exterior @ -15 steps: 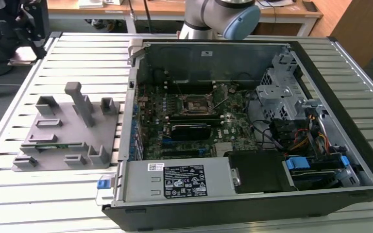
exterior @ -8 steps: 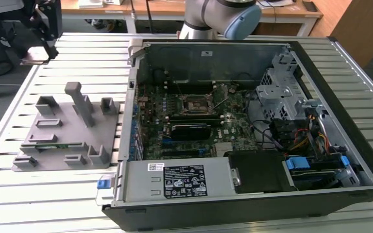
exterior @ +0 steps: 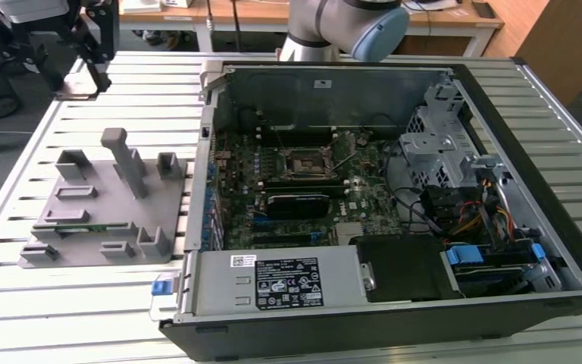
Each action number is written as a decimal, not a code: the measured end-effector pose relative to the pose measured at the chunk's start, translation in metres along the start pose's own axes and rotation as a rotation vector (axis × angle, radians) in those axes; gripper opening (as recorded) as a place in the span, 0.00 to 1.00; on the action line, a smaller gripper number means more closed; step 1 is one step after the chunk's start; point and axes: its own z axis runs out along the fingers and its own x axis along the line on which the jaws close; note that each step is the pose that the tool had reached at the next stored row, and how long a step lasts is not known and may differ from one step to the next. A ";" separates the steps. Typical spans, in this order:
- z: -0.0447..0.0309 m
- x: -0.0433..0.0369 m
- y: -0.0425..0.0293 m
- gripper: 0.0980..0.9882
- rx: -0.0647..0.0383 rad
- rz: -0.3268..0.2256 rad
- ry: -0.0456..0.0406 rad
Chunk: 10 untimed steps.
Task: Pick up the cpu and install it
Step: 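Pick up the cpu and move it towards the insertion slot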
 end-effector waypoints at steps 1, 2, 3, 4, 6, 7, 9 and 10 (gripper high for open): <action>0.0000 -0.0029 0.0000 0.50 0.000 0.000 0.0001; 0.0000 -0.0060 0.0001 0.50 0.000 0.000 0.0000; -0.0001 -0.0088 0.0002 0.50 0.000 0.000 0.0000; -0.0001 -0.0120 0.0002 0.50 0.000 0.000 0.0001; -0.0002 -0.0175 0.0004 0.50 0.000 0.000 0.0001; -0.0002 -0.0202 0.0004 0.50 0.000 0.000 0.0000; -0.0002 -0.0251 0.0006 0.50 0.000 0.000 0.0000; -0.0002 -0.0276 0.0006 0.50 0.000 0.000 0.0001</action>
